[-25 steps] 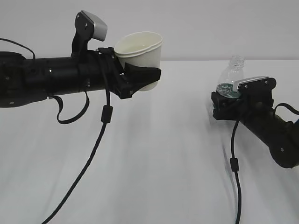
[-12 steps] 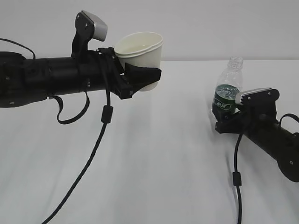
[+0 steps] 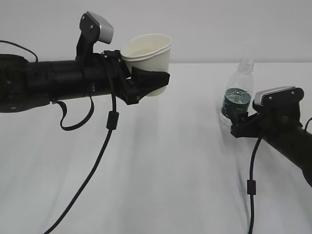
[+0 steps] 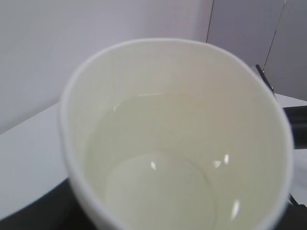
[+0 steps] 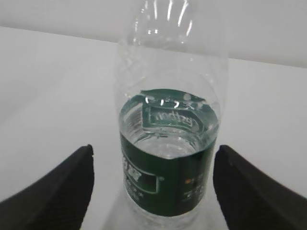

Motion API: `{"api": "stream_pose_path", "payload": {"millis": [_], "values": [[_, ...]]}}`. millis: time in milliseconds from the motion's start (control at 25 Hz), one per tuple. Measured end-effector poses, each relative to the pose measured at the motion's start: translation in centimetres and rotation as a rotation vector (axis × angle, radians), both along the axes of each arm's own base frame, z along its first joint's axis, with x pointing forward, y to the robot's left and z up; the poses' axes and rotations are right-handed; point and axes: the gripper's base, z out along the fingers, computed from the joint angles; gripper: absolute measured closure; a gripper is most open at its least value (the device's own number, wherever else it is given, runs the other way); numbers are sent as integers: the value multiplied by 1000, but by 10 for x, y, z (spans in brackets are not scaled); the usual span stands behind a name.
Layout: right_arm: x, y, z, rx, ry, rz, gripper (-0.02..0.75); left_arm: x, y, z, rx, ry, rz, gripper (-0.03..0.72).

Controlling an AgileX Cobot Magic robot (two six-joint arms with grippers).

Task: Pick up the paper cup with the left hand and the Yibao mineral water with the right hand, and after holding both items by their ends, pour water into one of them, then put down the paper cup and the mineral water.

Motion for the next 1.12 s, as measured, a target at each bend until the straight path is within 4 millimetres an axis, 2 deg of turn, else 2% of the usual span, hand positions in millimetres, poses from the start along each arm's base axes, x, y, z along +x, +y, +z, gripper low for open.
{"api": "stream_pose_path", "payload": {"millis": [480, 840, 1120], "values": [[-28, -3, 32, 4, -43, 4, 153, 0, 0, 0, 3, -1, -3, 241], [-41, -5, 56, 13, -101, -9, 153, 0, 0, 0, 3, -1, -3, 241], [-47, -7, 84, 24, -189, -28, 153, 0, 0, 0, 4, -2, -4, 241]]}}
